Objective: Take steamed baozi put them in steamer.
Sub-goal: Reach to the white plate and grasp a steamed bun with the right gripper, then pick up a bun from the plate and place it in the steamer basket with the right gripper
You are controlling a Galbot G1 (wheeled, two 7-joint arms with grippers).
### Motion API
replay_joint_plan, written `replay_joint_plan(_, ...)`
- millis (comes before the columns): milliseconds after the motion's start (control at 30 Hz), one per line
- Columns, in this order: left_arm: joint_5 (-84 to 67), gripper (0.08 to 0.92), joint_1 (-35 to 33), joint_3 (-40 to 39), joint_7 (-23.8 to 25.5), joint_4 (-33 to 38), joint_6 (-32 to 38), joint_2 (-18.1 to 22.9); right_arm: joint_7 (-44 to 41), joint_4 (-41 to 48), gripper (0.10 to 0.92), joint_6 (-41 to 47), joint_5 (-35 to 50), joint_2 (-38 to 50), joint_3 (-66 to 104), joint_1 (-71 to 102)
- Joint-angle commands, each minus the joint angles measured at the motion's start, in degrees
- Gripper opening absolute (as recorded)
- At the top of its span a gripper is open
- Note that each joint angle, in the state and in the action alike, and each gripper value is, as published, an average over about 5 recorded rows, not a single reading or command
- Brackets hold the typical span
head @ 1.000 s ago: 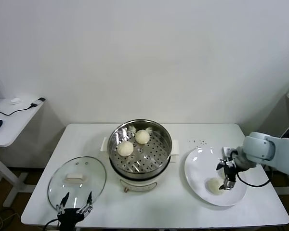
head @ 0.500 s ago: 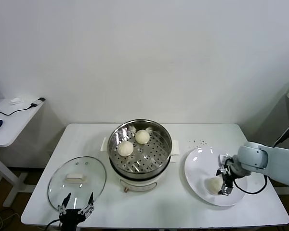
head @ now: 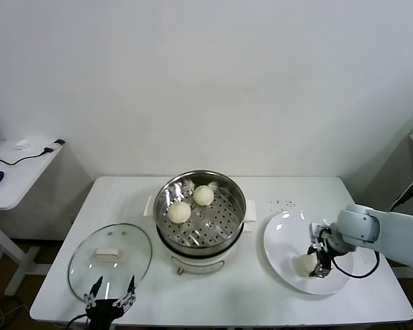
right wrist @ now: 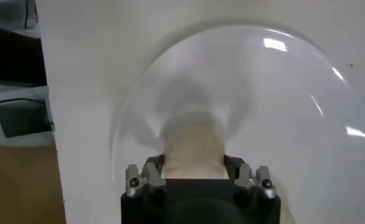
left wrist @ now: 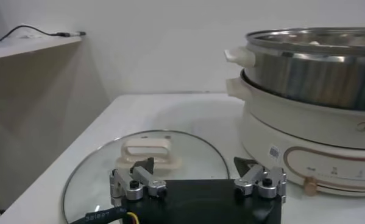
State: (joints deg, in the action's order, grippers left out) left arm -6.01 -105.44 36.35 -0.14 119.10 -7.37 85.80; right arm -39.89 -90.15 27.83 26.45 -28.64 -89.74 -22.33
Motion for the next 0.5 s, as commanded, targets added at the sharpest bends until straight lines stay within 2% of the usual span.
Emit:
replay_joint_plan(33,0.06,0.823,-0.03,-0.10,-0.08,0.41,-0.17,0.07,-6.42,0.66,0.656,-5.71,-4.76,-0.55,-2.75,-8.92)
replay_joint_plan(267,0.11,0.823,-0.03,-0.32,-0.11,0.97,-0.27,0.04,-19.37,5.85,0.653,-17.82,-2.90,-7.42,-7.08,-31.22)
replay_joint_plan(400,0.31,0.823,-0.25,-0.48,-0.16,1.33,-0.19,-0.02,-24.15,8.81,0.653,-24.36,-0.21,-13.30,-3.62,-38.34)
replay_joint_plan(500,0.49,0.823,-0.47,-0.55,-0.25,1.64,-0.06,0.01,-26.29,7.30,0.653,-31.28,1.23,-18.27,0.10,-41.01)
